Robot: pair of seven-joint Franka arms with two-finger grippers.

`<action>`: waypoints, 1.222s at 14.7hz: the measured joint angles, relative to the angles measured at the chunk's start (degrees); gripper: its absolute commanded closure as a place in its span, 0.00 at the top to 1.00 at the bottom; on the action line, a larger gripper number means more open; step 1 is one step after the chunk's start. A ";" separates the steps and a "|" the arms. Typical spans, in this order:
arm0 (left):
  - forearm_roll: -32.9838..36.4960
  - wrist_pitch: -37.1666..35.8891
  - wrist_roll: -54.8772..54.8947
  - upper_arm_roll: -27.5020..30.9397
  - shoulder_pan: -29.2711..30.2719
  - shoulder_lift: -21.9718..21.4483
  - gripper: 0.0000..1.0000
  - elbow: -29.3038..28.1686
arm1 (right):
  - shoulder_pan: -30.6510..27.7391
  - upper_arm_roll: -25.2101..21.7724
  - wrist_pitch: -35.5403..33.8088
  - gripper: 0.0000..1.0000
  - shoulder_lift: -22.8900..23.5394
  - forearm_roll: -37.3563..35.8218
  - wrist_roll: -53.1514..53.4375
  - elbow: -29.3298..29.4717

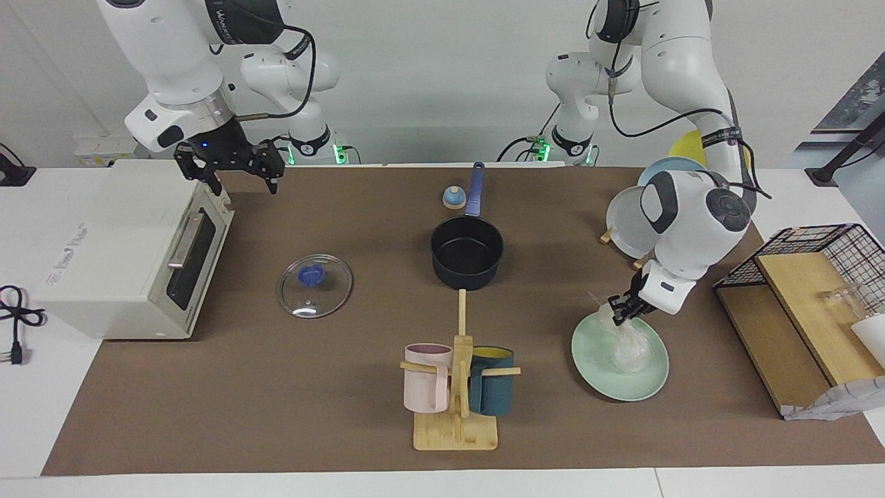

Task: Transfer vermicelli from pot to plate

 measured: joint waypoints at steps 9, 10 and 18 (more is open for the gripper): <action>0.13 -8.96 0.64 1.20 0.09 -2.30 1.00 4.05 | 0.05 0.05 0.00 1.00 -0.08 0.00 0.00 0.00; 0.44 -12.39 0.64 1.70 0.12 -4.21 1.00 4.86 | 0.05 0.06 0.00 1.00 -0.10 0.01 0.00 0.00; 3.57 -35.55 0.64 2.65 0.97 -23.96 1.00 5.17 | 0.07 0.16 -0.10 1.00 -0.30 0.28 0.02 -0.04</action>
